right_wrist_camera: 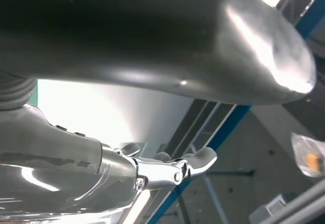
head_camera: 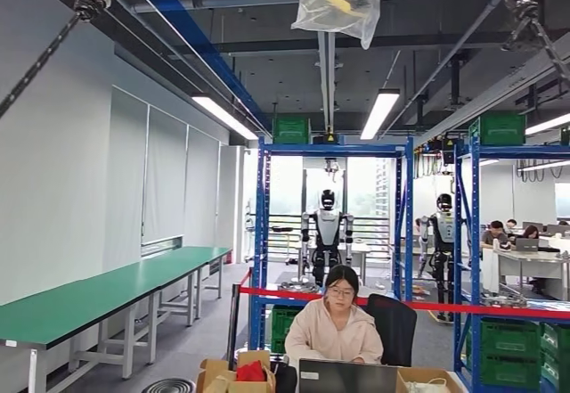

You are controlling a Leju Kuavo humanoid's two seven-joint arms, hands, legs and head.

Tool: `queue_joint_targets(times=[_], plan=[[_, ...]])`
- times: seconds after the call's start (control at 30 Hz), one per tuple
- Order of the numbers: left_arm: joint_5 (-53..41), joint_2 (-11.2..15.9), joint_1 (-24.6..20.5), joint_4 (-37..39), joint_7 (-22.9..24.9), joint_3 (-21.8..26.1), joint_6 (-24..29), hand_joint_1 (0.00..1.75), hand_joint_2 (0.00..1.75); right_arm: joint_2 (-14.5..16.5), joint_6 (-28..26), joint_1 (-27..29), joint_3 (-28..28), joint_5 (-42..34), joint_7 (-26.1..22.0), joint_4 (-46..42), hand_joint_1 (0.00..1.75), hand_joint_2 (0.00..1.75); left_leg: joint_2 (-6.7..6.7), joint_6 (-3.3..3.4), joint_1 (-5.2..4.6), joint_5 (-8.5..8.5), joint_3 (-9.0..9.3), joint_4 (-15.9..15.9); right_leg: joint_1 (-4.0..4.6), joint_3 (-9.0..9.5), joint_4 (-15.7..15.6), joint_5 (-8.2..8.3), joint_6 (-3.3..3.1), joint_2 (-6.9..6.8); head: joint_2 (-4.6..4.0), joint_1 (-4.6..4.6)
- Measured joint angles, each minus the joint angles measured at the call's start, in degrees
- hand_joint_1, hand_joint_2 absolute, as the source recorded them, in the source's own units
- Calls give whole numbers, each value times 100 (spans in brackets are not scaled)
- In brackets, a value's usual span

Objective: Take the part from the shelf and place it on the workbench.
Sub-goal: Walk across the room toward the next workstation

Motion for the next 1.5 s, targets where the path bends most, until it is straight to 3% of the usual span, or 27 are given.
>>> queue_joint_targets(times=[0.07,0.17,0.2,0.27,0.33,0.37,0.43,0.53,0.6,0.67,0.7,0.73,0.77,0.8,0.87,0.93,0.97,1.03,1.07,1.13,1.2,1.23,1.27,1.3,1.37,1.43,1.5], plan=[[-2,-4,4,0,-10,2,-6,0,0,8,60,-1,-17,-93,23,-1,0,0,-4,-48,13,-172,-61,104,-15,-58,-64,123,-57,8,0,1],[-13,-13,-1,0,-20,2,-14,0,0,46,108,10,-40,-167,44,-1,0,0,-28,-95,30,-981,-282,973,-31,-293,-35,301,-115,56,-1,2],[-15,-13,-3,0,-23,2,-13,0,0,57,108,19,-53,-171,48,-1,0,0,-30,-112,38,-1141,-332,1315,-32,-393,1,353,-113,81,-1,2],[-15,-13,-4,0,-28,2,-7,0,0,78,92,32,-89,-155,65,-1,0,0,-32,-156,57,-1040,-244,1572,-46,-609,91,444,-90,117,-1,2],[-15,-14,-17,0,-30,3,-3,0,0,94,62,40,-122,-83,102,-3,0,0,-41,-211,101,-728,162,1124,-71,-834,225,513,-43,145,-1,2],[-14,-15,-29,0,-30,4,-2,0,0,99,48,40,-132,-40,120,-9,0,0,-65,-233,116,-676,419,746,-76,-941,310,534,-12,160,-1,3],[-8,-17,-46,0,-30,4,-2,0,0,117,27,41,-143,13,134,-26,0,0,-119,-213,123,-768,748,185,-74,-1091,435,590,58,176,-1,2],[0,-21,-41,0,-23,8,-1,0,0,136,3,69,-157,39,93,-40,0,0,-115,-91,102,-794,709,52,-83,-1218,496,657,169,179,-1,1],[0,-26,-32,0,-14,8,0,0,0,137,-5,103,-169,53,56,-46,0,0,-69,32,102,-697,599,45,-102,-1312,735,337,225,128,-1,1],[0,-26,-22,0,-4,11,1,0,0,137,-7,129,-174,80,35,-51,0,0,-23,103,76,-588,473,46,-121,-1432,1356,-230,261,72,-1,1],[0,-26,-17,0,0,13,1,0,0,137,-7,145,-177,95,28,-51,0,0,0,118,59,-531,404,48,-128,-1472,1699,-418,272,63,-1,1],[0,-26,-13,0,3,17,2,0,0,137,-9,167,-184,109,23,-50,0,0,21,126,41,-473,331,50,-131,-1461,1945,-478,278,57,-1,1],[0,-26,-11,0,4,22,3,0,0,137,-10,193,-193,118,18,-49,0,0,38,130,23,-417,256,52,-130,-1376,2023,-415,273,55,-1,1],[1,-26,-10,0,4,30,5,0,0,137,-13,220,-204,124,12,-47,0,0,48,130,6,-362,185,53,-124,-1202,1896,-271,256,55,-1,0],[10,-38,-8,0,2,49,7,0,0,137,-39,278,-227,162,2,-37,0,0,58,121,-20,-258,71,54,-76,-598,1125,-39,159,42,-1,1],[32,-58,4,0,-1,71,9,0,0,137,-99,353,-261,258,-5,-1,0,0,63,81,-18,-156,7,52,-10,-55,291,-58,56,13,-1,1],[43,-68,10,0,-2,84,11,0,0,137,-126,402,-282,312,-17,33,0,0,65,51,-3,-106,-19,48,21,63,72,-93,26,4,-1,1],[58,-70,23,0,-5,117,14,0,0,136,-147,503,-316,376,-57,124,0,0,61,-11,34,-49,-75,40,41,54,-52,-28,-11,-8,-1,0],[60,-74,31,0,-6,131,15,0,0,136,-149,540,-329,392,-76,175,0,0,46,-33,42,-130,-105,81,36,16,-79,39,-43,-17,-1,1],[73,-84,47,0,-8,150,24,0,0,137,-162,595,-349,425,-66,283,0,0,10,-64,45,-582,-215,446,11,-93,-102,166,-111,-37,-1,2],[114,-90,58,0,-9,172,45,0,0,132,-256,683,-380,529,51,473,0,0,-5,-98,49,-1082,-352,1134,12,-251,-50,254,-142,-40,-1,2],[141,-91,62,0,-11,194,57,0,0,120,-363,757,-404,653,132,654,0,0,-6,-118,56,-1165,-371,1427,10,-339,-14,295,-139,-43,-1,1],[165,-92,68,0,-16,221,66,0,0,97,-505,839,-433,824,189,898,0,0,-7,-139,68,-1114,-327,1570,6,-432,28,332,-130,-44,-1,2],[187,-94,76,0,-22,254,73,0,0,67,-668,919,-468,1028,216,1201,0,0,-8,-160,84,-967,-206,1531,-3,-532,79,366,-113,-43,-1,2],[218,-107,90,0,-40,309,87,0,0,-6,-1009,1040,-548,1454,190,1934,0,0,-21,-213,123,-698,248,952,-22,-742,223,411,-65,-34,-1,2],[227,-132,99,-1,-54,352,99,0,0,-57,-1347,1074,-641,1851,93,2714,0,0,-64,-199,129,-723,648,290,-26,-927,383,450,-2,-23,-1,2],[225,-158,108,-2,-56,396,107,0,0,-81,-1690,1022,-768,2221,8,3562,0,0,-94,-138,105,-807,736,60,-25,-1030,455,525,70,-12,-1,1]])
